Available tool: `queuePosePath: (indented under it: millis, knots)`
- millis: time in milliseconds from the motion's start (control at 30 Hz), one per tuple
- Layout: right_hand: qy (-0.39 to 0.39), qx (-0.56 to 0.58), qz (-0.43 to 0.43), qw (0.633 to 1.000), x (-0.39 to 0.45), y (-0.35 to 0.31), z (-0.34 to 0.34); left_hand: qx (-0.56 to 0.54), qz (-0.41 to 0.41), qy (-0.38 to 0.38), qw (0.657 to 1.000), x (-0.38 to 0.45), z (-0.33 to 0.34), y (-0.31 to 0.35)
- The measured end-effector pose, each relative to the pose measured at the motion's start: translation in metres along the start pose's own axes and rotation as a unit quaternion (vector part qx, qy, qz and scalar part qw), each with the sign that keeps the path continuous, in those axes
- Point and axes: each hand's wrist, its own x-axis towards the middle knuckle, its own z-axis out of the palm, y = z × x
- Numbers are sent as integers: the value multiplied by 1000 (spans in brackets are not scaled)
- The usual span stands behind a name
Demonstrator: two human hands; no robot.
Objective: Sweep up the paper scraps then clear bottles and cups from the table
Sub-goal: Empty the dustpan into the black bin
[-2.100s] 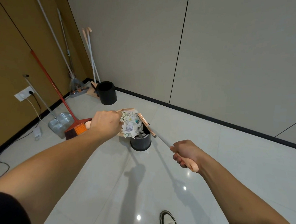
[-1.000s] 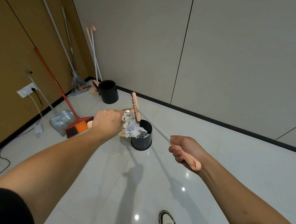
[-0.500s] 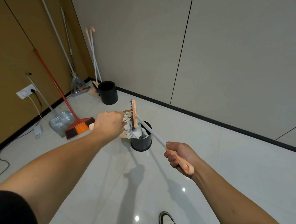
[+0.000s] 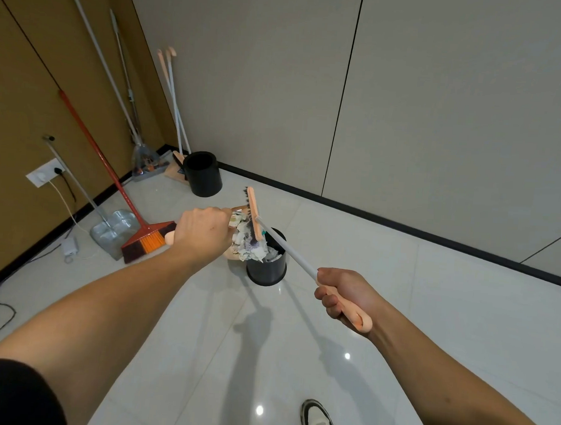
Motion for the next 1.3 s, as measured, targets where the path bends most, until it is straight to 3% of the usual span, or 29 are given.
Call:
queuePosePath:
  millis: [1300]
  knots:
    - [28,-49,-47,997,8,-25,-7,-7,-15,31,999,23,7,-15]
